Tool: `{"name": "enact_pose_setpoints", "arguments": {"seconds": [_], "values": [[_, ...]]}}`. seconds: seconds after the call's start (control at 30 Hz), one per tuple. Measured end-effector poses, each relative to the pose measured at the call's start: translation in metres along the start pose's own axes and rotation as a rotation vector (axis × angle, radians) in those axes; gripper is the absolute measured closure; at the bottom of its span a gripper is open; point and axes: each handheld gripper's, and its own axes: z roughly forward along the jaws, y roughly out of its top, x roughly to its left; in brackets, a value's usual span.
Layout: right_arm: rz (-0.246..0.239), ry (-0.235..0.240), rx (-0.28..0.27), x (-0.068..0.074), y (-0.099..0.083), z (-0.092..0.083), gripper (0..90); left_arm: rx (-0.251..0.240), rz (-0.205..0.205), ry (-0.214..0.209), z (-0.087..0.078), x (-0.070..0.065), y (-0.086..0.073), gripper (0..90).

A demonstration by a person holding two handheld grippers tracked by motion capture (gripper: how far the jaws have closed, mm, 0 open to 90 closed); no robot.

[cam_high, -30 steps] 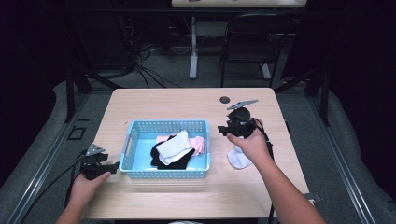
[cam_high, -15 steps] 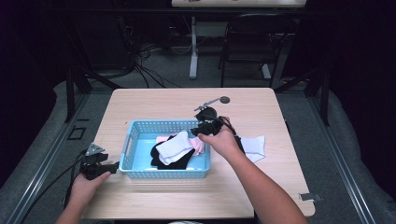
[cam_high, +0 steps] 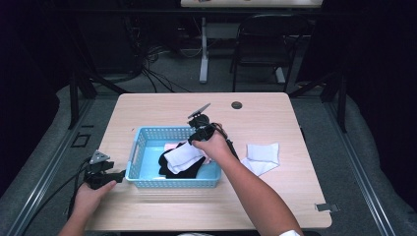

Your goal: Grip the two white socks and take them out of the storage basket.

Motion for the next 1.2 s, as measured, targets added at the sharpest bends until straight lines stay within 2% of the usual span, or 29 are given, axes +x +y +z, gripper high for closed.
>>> {"name": "enact_pose_setpoints", "arguments": {"seconds": [0.07,0.37,0.47,0.6,0.77,0.9,0.93,1.0,1.03,1.2], "values": [[0.002,-0.004,0.025,-0.001,0.003,0.005,55.8,0.0,0.0,-0.001,0.0,0.0,0.0,26.4],[0.122,-0.018,0.06,-0.002,0.009,0.025,51.1,-0.003,0.002,-0.002,0.0,0.0,0.0,26.4],[0.147,-0.023,0.075,-0.005,0.009,0.03,50.1,-0.004,0.001,-0.002,0.0,0.0,0.0,26.4],[0.159,-0.007,0.098,-0.009,0.008,0.036,51.5,-0.003,0.002,-0.003,0.0,0.0,0.0,26.4],[0.144,0.012,0.093,-0.007,0.008,0.033,70.4,-0.003,0.003,-0.003,0.0,0.0,0.0,26.4],[0.094,-0.001,0.081,-0.004,0.008,0.028,84.9,-0.003,0.003,-0.002,0.0,0.0,0.0,26.4],[0.085,-0.007,0.062,-0.004,0.007,0.027,86.2,-0.003,0.003,-0.002,0.0,-0.001,0.0,26.4],[0.068,-0.003,0.064,-0.005,0.007,0.023,87.0,-0.002,0.003,-0.002,0.0,-0.001,0.0,26.4],[0.074,-0.001,0.038,-0.004,0.006,0.022,87.2,-0.002,0.005,-0.002,0.0,-0.001,0.0,26.4],[0.044,0.015,0.026,-0.003,0.006,0.013,87.5,-0.001,0.005,-0.002,0.0,-0.001,0.0,26.4]]}}
